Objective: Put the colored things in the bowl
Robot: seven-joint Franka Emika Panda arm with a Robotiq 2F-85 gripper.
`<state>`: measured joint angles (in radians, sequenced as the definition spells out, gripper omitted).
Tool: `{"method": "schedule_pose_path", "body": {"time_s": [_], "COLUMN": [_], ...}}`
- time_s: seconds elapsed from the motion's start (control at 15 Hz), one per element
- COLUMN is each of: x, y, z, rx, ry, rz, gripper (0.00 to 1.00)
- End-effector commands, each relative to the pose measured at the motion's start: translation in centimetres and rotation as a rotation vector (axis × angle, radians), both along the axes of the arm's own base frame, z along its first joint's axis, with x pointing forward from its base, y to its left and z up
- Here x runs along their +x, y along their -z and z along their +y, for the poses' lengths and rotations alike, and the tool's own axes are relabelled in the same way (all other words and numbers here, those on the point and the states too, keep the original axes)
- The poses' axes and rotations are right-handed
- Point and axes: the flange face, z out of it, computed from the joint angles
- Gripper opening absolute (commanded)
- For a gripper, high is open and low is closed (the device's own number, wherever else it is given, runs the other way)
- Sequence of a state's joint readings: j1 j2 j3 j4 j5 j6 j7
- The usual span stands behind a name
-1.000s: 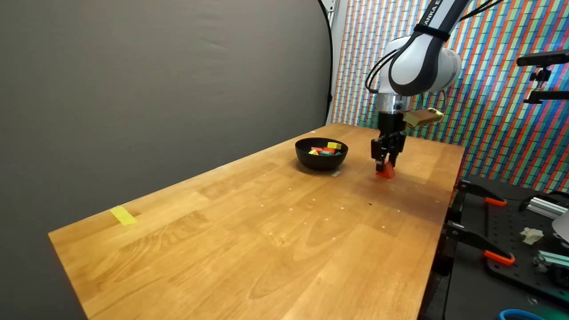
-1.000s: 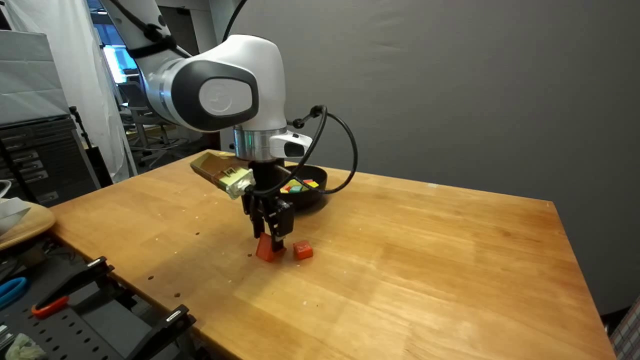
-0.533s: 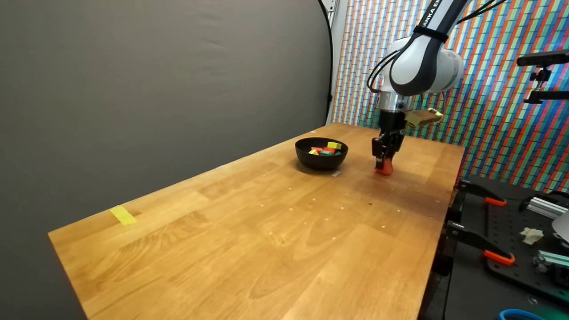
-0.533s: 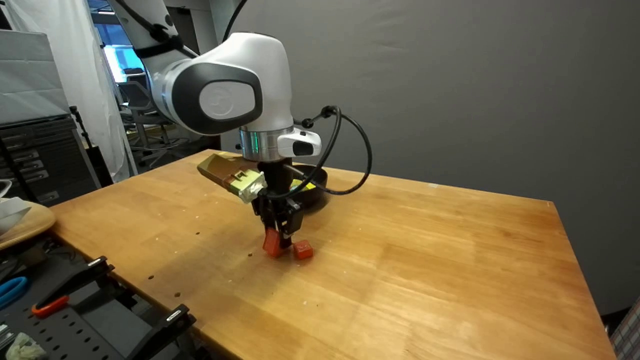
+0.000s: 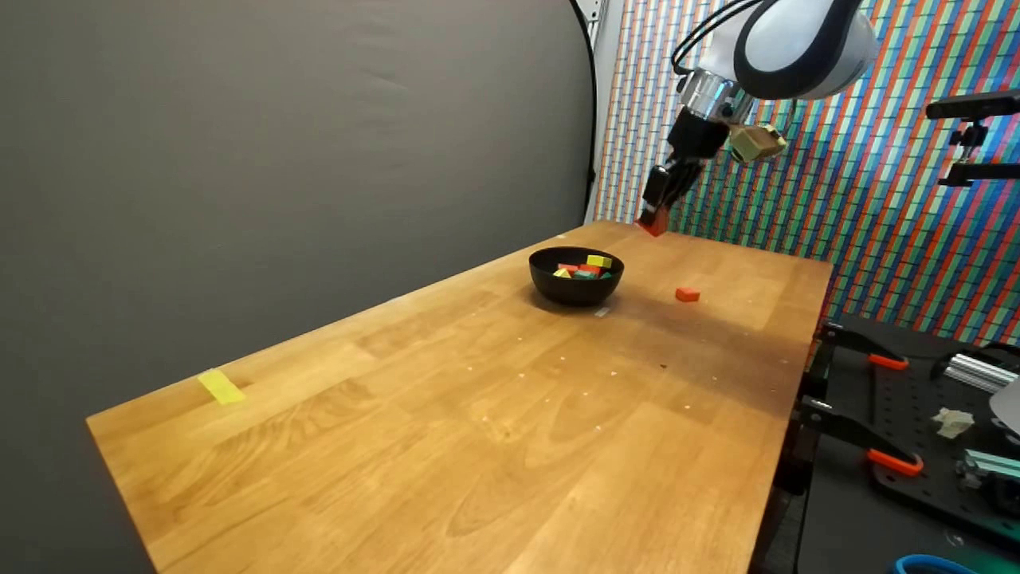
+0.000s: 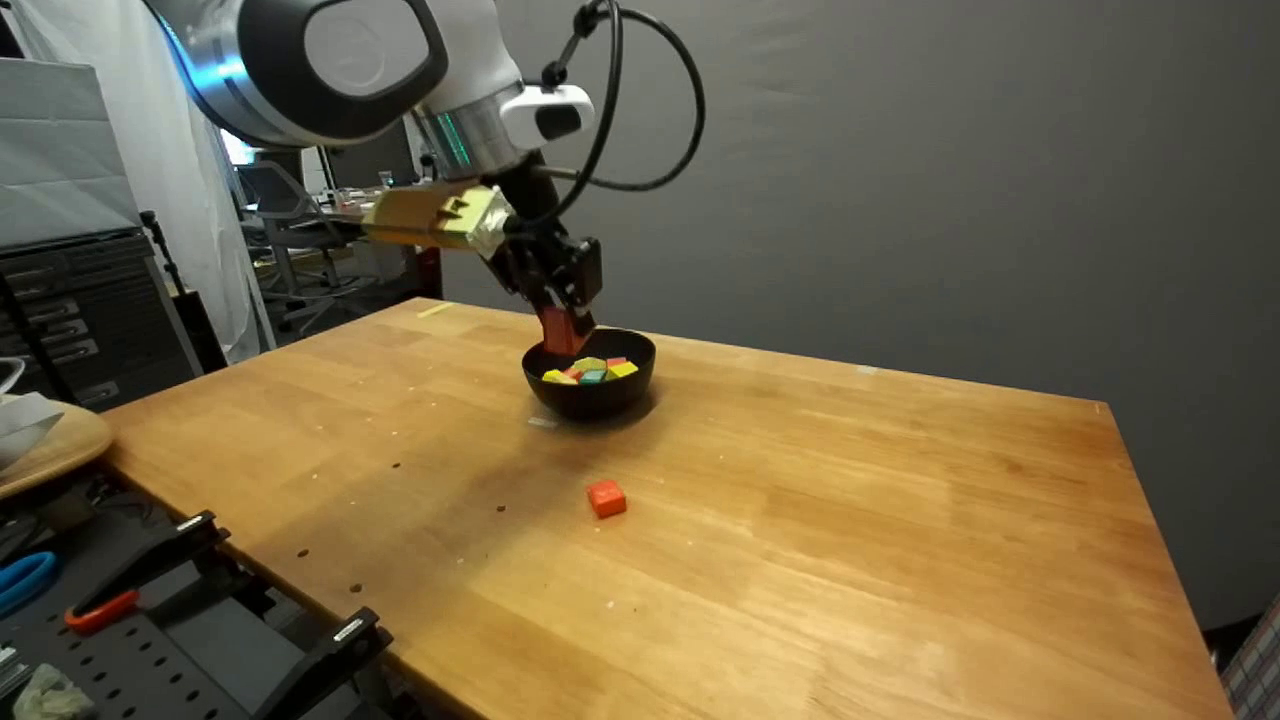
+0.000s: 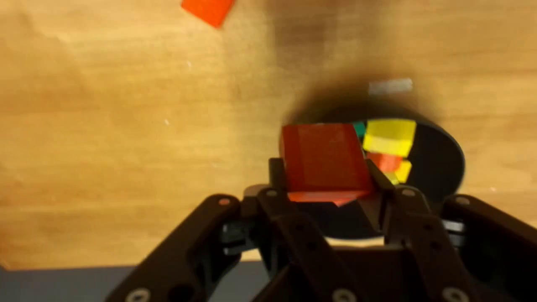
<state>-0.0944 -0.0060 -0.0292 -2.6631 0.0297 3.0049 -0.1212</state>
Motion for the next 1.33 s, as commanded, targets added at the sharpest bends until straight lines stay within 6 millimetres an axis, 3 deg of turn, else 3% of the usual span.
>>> {"method": "schedule_pose_path", "body": {"time_s": [0.0,0.27,0.53,0.8,0.87,1.13,1.27], "x": [5.0,11.9,16.2,17.8,17.8,16.6,15.9], "y": [-2.8,-1.5,1.9,3.6,3.8,3.6,3.7], "z": [4.7,8.6,8.0,6.6,6.4,6.0,5.6], "rx": [0.028,0.129,0.165,0.145,0.134,0.061,0.023], "ry": [-0.080,-0.111,-0.094,-0.078,-0.082,-0.118,-0.124], "rz": [-0.135,-0.116,-0.061,-0.033,-0.031,0.005,0.038], "gripper": [0.21,0.21,0.21,0.25,0.21,0.23,0.71]}}
